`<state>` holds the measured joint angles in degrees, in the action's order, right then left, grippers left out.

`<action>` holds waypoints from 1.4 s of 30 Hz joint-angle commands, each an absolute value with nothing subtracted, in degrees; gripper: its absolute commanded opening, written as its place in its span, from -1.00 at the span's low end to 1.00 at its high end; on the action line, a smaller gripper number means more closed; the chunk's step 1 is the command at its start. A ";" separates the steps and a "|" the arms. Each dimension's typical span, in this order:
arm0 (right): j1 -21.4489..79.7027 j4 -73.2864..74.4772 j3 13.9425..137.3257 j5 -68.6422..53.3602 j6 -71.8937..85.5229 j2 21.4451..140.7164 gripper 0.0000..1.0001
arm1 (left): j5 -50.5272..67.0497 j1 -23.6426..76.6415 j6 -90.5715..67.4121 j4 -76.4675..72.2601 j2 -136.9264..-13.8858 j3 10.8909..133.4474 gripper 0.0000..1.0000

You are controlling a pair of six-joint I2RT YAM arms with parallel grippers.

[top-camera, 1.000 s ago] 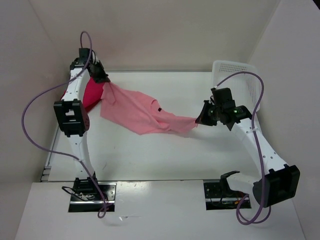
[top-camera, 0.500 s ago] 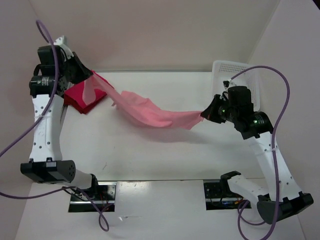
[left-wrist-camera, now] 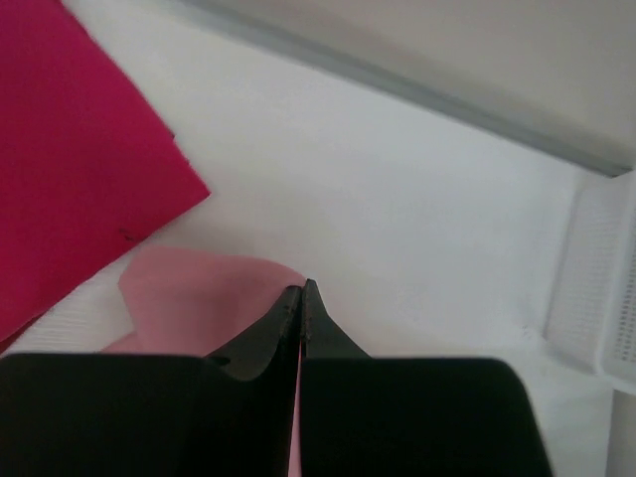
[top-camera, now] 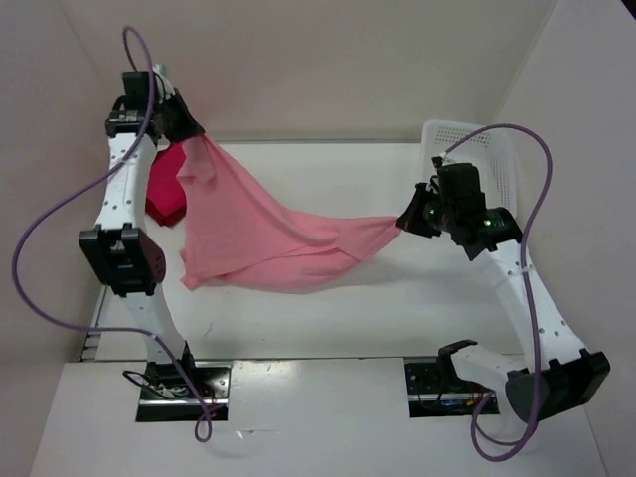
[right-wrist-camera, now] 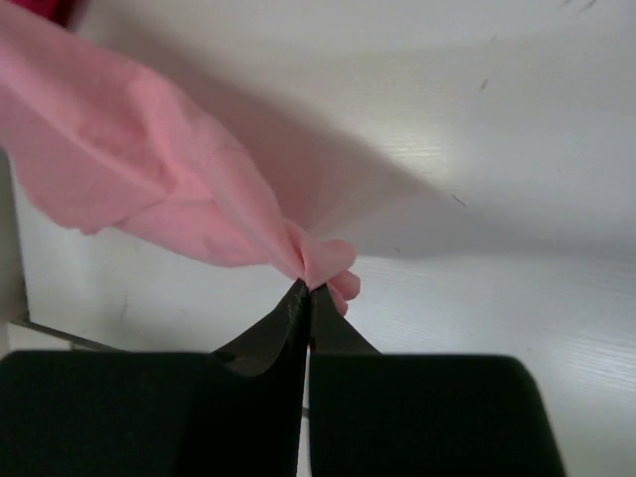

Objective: Fold and stack the t-shirts
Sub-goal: Flatten out the tshirt

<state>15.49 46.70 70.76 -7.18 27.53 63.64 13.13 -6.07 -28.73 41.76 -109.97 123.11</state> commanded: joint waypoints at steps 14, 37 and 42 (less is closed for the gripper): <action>13.97 39.47 65.67 -5.45 26.63 69.35 -0.99 | 5.02 0.71 -25.58 33.76 -110.96 101.45 1.00; 13.45 38.41 60.12 -11.69 27.69 65.31 -0.99 | 8.88 -0.35 -58.88 10.03 -71.54 35.07 -0.34; 13.45 38.94 59.59 -11.69 28.21 64.78 -0.99 | 2.91 -0.35 -58.89 11.51 -69.70 34.98 -0.34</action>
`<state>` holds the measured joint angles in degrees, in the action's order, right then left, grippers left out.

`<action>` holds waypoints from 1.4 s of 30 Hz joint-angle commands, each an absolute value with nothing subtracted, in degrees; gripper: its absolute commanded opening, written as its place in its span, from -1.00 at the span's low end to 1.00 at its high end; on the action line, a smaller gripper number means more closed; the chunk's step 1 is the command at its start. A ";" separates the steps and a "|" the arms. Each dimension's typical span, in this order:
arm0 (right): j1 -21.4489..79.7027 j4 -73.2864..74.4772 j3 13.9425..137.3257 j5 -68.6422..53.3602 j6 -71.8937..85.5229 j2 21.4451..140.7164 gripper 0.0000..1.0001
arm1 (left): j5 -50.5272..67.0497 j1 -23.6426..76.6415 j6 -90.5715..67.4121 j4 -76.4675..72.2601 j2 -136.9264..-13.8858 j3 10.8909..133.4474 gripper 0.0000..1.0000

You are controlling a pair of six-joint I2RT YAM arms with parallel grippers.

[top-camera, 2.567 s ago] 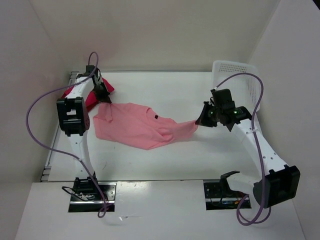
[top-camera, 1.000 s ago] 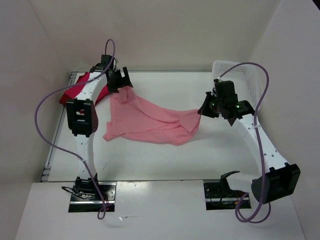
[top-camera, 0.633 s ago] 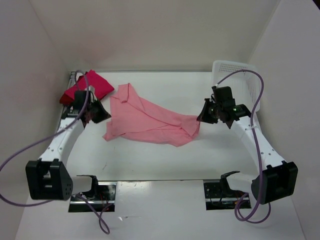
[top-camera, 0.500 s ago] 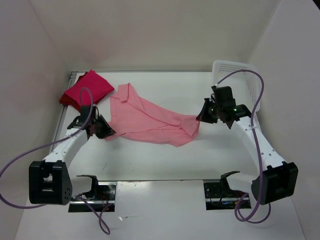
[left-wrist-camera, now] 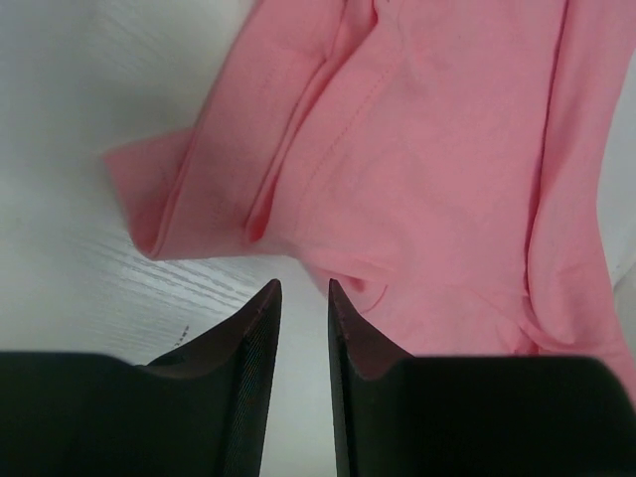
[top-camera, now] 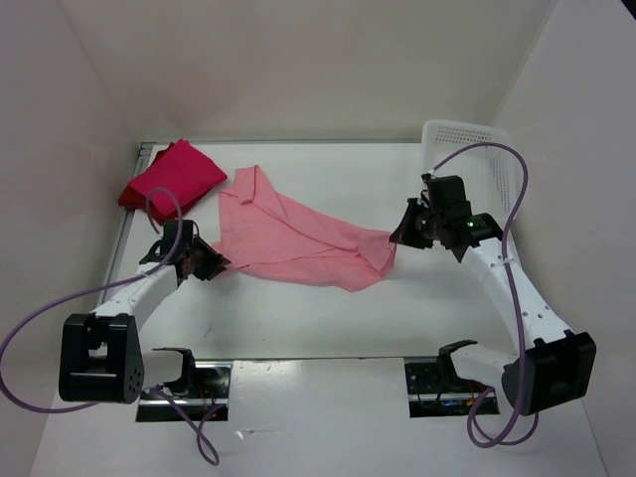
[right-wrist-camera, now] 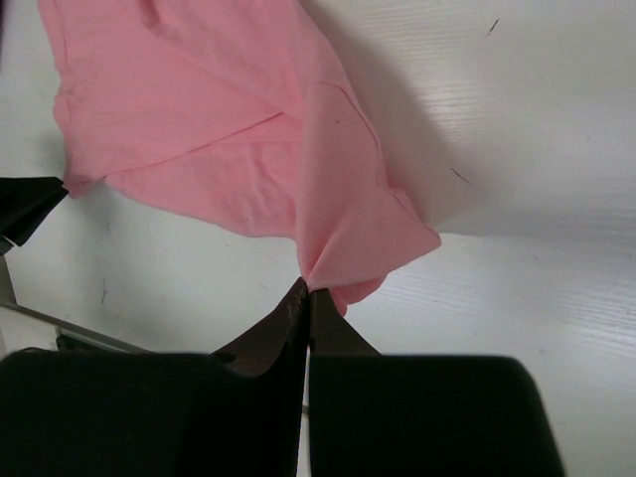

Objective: Fold and stack the t-shirts
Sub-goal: Flatten out the tshirt

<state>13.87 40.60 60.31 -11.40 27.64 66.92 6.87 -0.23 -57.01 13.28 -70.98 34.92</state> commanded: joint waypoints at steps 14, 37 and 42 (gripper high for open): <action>13.45 38.94 59.59 -11.69 28.21 64.78 -0.99 | 0.09 -0.35 -57.74 9.14 -78.84 37.26 -0.29; 13.45 38.41 57.49 -12.22 29.27 64.78 -0.99 | 3.17 -0.35 -57.74 5.27 -76.55 36.74 -0.21; 13.45 37.88 57.48 -12.74 29.27 64.78 -0.99 | 3.16 -0.35 -57.74 4.75 -75.58 36.21 -0.18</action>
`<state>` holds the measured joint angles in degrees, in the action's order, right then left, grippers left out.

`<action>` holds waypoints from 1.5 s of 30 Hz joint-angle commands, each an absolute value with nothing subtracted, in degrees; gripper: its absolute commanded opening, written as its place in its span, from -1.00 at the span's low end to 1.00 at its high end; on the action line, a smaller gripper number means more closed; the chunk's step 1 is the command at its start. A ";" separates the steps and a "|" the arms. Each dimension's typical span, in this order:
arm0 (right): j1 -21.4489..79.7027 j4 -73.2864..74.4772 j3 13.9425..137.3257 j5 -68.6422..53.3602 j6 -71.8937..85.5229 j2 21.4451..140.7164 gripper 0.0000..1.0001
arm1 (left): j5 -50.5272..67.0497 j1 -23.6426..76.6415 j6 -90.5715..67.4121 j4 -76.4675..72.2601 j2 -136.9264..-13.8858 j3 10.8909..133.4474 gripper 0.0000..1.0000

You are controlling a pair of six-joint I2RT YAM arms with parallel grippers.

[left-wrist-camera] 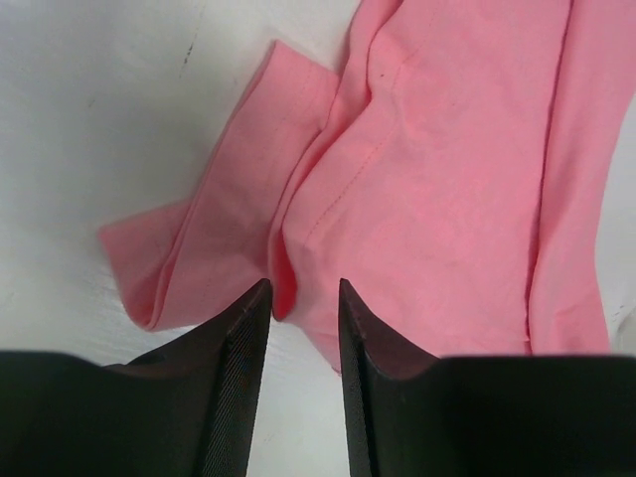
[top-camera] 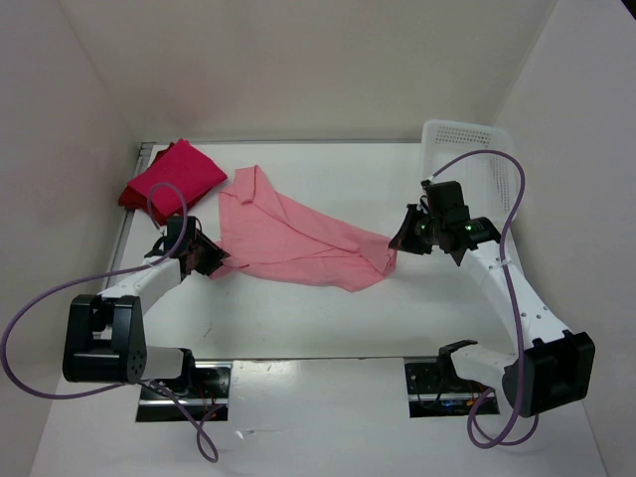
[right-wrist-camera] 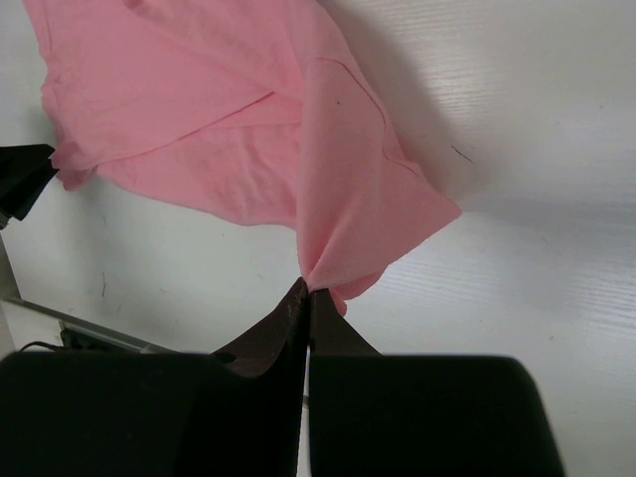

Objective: Fold and stack the t-shirts
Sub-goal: Flatten out the tshirt

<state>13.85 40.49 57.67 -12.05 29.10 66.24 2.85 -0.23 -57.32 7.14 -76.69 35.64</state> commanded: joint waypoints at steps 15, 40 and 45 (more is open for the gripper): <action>13.45 37.35 57.48 -13.27 29.27 65.83 -0.99 | 2.55 -0.35 -56.51 5.36 -78.84 37.88 -0.90; 19.60 51.07 135.16 21.35 21.89 70.73 -0.99 | 16.35 -17.40 -48.96 25.75 -80.15 126.55 -1.00; 19.60 42.91 132.90 21.44 18.81 74.43 -0.99 | 17.75 -17.40 -50.36 21.98 -84.10 121.23 -1.00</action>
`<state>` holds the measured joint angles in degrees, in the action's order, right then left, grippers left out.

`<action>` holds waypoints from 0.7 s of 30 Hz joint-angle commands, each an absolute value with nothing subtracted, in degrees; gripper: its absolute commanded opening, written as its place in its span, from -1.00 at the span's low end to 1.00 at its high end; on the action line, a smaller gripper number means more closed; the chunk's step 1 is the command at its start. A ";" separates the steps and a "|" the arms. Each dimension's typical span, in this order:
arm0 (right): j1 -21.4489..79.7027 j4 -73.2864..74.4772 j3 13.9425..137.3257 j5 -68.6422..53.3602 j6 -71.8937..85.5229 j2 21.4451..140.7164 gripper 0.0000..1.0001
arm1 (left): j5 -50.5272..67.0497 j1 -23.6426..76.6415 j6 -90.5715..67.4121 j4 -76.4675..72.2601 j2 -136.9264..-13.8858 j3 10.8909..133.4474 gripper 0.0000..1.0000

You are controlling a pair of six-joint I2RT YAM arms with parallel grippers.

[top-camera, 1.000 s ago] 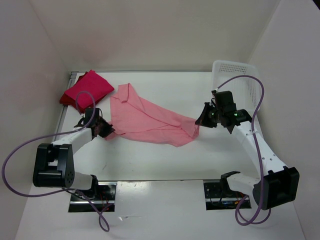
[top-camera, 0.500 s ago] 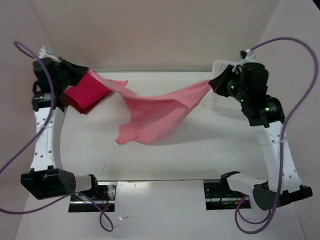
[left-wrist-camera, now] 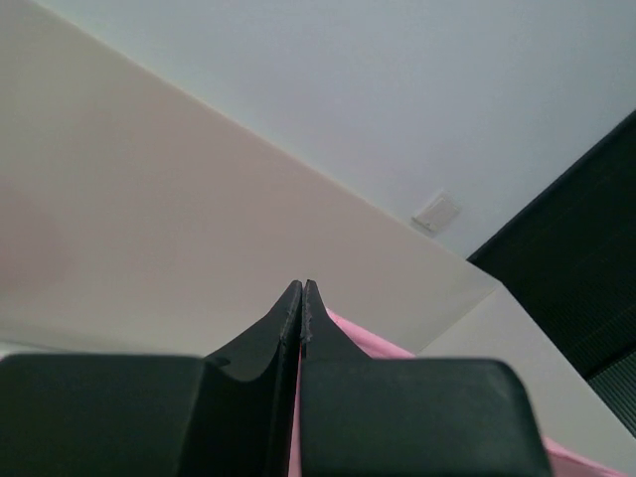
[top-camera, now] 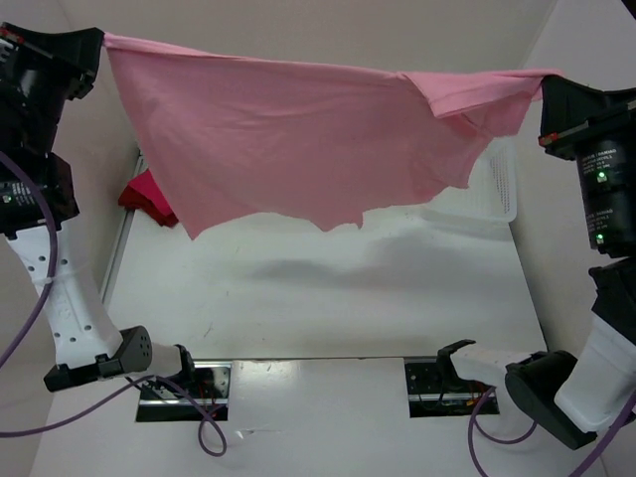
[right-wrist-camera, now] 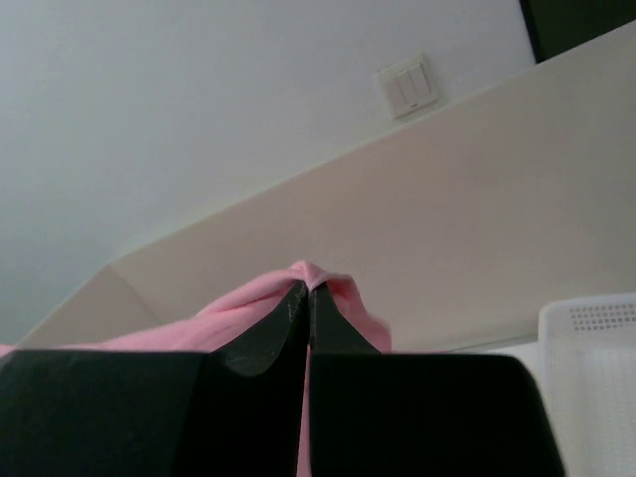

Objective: Fold and stack the t-shirts
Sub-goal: Flatten out the tshirt

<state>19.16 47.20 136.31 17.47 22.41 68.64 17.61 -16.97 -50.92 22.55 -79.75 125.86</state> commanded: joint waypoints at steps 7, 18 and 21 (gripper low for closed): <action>19.60 39.90 136.48 18.37 16.79 88.48 -0.99 | 14.24 -17.40 -47.12 19.95 -89.81 110.66 -1.00; 12.93 36.92 162.50 5.54 22.32 119.00 -0.99 | 14.94 -13.36 -47.98 22.34 -114.61 131.38 -1.00; 12.92 32.09 163.03 6.67 22.32 115.86 -0.99 | 16.08 -13.36 -51.06 20.22 -114.61 136.83 -1.00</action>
